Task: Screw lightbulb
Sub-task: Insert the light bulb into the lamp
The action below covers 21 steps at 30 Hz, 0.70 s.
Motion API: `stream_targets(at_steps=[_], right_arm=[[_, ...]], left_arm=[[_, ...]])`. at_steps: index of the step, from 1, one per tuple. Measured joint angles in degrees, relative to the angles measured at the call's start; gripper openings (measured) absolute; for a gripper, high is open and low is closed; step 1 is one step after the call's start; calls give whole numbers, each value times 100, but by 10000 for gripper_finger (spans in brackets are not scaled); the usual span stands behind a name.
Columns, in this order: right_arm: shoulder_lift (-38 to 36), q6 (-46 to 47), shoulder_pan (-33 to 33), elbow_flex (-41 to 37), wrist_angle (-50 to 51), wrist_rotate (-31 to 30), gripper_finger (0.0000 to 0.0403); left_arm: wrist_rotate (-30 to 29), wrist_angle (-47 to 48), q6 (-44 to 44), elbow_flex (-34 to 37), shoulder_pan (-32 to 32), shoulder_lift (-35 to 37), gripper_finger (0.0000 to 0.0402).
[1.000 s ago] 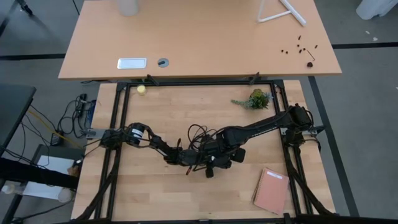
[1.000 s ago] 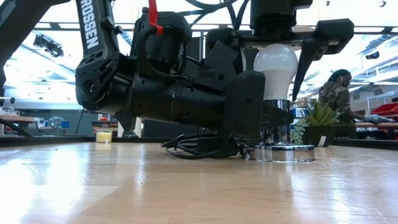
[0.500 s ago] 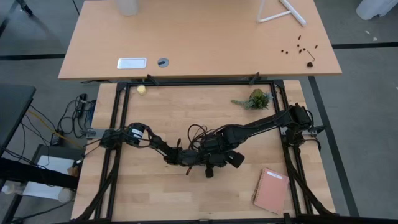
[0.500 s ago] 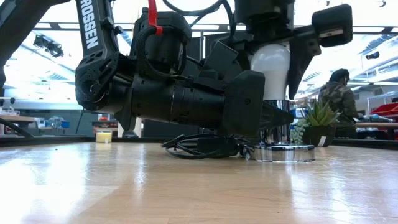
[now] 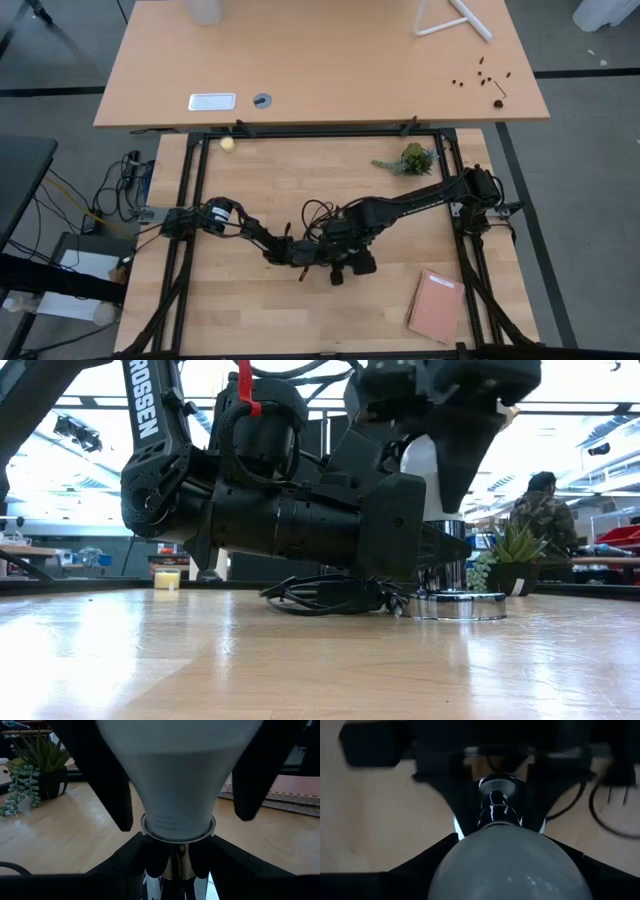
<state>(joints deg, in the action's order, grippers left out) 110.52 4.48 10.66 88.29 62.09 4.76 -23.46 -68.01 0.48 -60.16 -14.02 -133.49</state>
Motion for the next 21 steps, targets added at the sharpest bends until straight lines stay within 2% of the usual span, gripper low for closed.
stream_targets(at_steps=[4,9,15,21], right_arm=[[0,1310,0,-7,-44,-17,255],[2,3211,2,-7,-95,-28,274],[4,5481,9,-7,-110,-335,272],[4,6923,9,-7,-97,-415,262]], left_arm=[[-2,-4,23,0,0,0,184],[-3,-2,11,0,-1,-2,184],[-2,-10,19,0,-2,-2,184],[-4,-15,48,2,-2,-2,184]])
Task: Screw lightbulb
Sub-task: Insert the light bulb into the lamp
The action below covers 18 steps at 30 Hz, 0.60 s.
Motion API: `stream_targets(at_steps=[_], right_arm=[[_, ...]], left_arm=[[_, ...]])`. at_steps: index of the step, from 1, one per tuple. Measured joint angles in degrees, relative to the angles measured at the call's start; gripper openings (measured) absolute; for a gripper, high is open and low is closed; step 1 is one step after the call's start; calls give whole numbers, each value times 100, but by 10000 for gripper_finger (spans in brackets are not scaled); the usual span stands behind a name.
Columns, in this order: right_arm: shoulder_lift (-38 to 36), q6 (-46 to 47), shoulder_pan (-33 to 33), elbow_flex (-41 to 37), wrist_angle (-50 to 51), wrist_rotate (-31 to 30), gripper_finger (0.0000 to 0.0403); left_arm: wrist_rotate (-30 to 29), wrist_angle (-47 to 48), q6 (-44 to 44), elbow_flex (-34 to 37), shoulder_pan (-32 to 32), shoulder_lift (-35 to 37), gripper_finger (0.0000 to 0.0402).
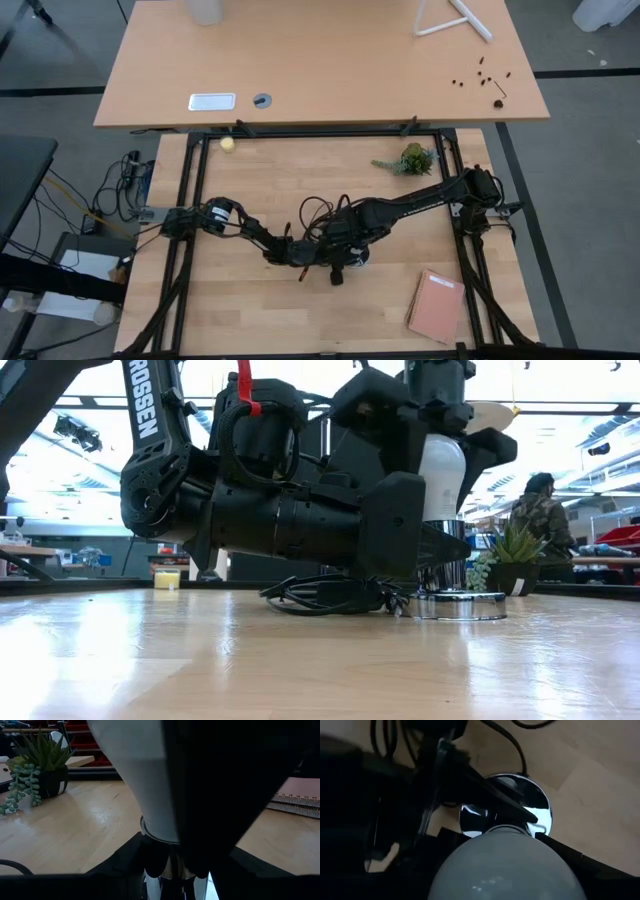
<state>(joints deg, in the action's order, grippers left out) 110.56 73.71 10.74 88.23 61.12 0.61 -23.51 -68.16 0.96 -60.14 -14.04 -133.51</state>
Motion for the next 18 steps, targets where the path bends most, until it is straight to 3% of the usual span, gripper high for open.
stream_targets(at_steps=[8,18], right_arm=[[0,1021,0,0,18,-60,276],[0,204,-36,5,-7,-199,300]], left_arm=[[12,2,-14,-2,0,0,184],[-1,-4,-64,-2,-31,-4,184]])
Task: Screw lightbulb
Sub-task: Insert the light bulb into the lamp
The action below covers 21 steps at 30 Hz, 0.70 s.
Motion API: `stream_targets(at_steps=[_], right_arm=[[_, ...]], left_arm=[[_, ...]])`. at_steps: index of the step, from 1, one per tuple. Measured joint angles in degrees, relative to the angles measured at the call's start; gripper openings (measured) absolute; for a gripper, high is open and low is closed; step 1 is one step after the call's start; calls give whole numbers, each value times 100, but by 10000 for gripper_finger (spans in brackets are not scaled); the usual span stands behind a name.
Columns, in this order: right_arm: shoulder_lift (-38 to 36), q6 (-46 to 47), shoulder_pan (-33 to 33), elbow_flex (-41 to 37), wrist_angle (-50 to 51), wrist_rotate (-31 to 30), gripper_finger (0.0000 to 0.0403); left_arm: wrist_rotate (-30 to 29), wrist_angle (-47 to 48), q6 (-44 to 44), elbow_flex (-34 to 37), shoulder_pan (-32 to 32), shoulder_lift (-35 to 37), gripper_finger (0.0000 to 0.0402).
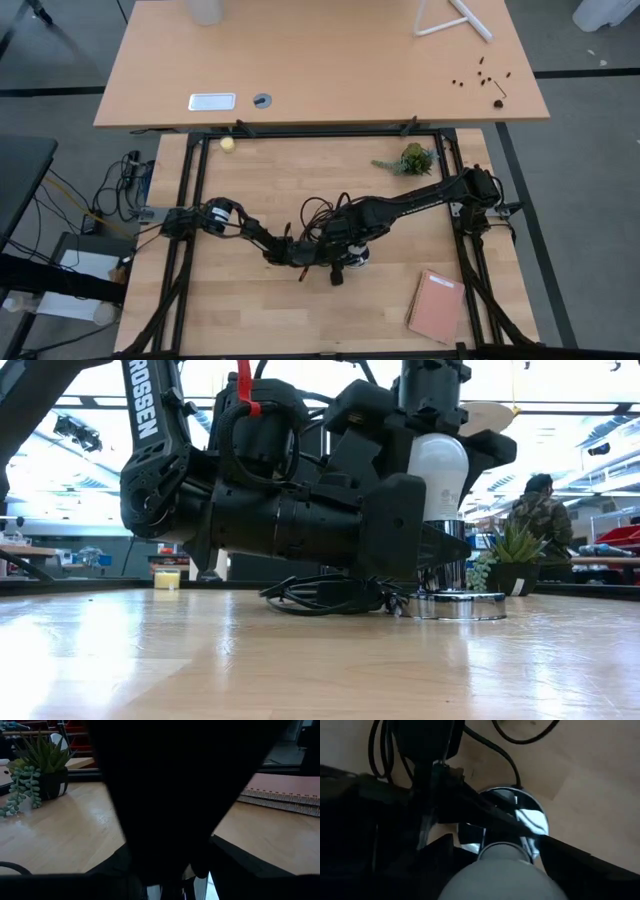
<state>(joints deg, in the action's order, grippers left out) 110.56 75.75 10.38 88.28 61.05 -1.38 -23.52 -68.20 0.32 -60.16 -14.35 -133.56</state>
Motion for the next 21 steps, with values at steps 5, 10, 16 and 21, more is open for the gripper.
stream_targets(at_steps=[5,10,16,21], right_arm=[[37,-976,-31,222,353,-13,336],[39,-2080,-110,351,447,280,366],[35,-3250,-214,354,405,825,384],[28,-4526,-229,357,469,1404,386]], left_arm=[[-40,-13,-23,4,-4,0,184],[-14,-4,-15,2,-2,0,184],[-23,-2,-13,2,4,0,184],[-24,18,-14,2,4,2,184]])
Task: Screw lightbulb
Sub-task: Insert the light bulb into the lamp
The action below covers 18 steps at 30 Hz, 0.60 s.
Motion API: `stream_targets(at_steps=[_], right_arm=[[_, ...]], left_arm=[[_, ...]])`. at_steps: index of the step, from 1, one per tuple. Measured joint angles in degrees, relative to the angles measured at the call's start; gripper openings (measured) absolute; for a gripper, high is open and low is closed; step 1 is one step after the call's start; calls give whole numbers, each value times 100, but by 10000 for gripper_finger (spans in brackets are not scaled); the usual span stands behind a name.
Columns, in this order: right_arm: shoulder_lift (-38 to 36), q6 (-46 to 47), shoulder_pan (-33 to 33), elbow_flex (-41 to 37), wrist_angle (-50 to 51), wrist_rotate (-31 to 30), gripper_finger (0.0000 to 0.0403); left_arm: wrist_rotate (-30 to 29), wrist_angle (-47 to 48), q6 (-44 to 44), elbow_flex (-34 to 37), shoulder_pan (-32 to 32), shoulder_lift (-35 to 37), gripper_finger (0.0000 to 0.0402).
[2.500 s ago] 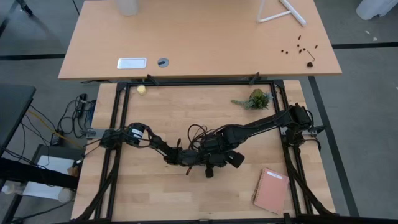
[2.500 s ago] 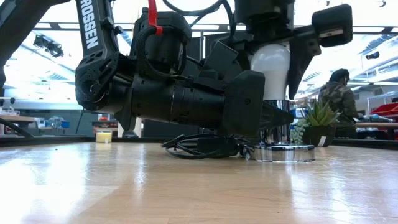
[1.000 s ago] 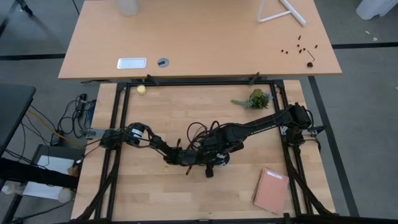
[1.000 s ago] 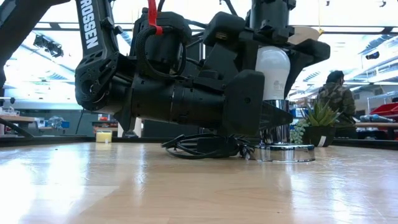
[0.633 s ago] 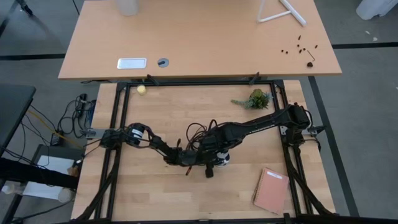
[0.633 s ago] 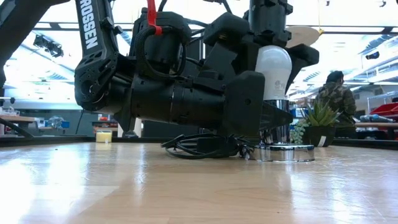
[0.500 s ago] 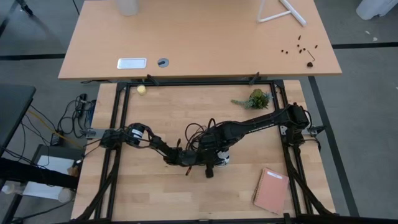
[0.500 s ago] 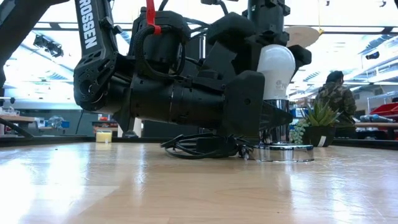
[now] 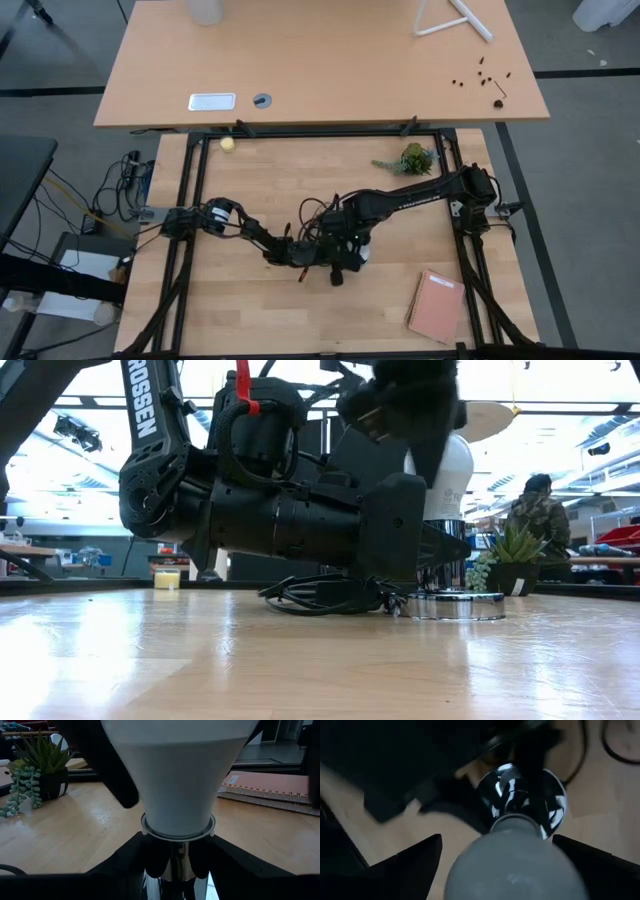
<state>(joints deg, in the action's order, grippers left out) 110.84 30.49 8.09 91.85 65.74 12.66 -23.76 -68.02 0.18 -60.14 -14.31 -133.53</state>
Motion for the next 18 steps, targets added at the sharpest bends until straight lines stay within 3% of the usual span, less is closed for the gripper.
stream_targets(at_steps=[3,9,15,18], right_arm=[[-4,-812,102,0,10,-34,382],[-4,-2694,421,0,13,-762,377],[-6,-5294,680,2,-9,-1251,376],[-10,-6068,734,2,-10,-1370,376]], left_arm=[[-2,6,0,0,2,0,184],[-4,21,3,-2,4,4,184],[-15,23,3,-2,4,4,184],[-15,23,3,-2,4,4,184]])
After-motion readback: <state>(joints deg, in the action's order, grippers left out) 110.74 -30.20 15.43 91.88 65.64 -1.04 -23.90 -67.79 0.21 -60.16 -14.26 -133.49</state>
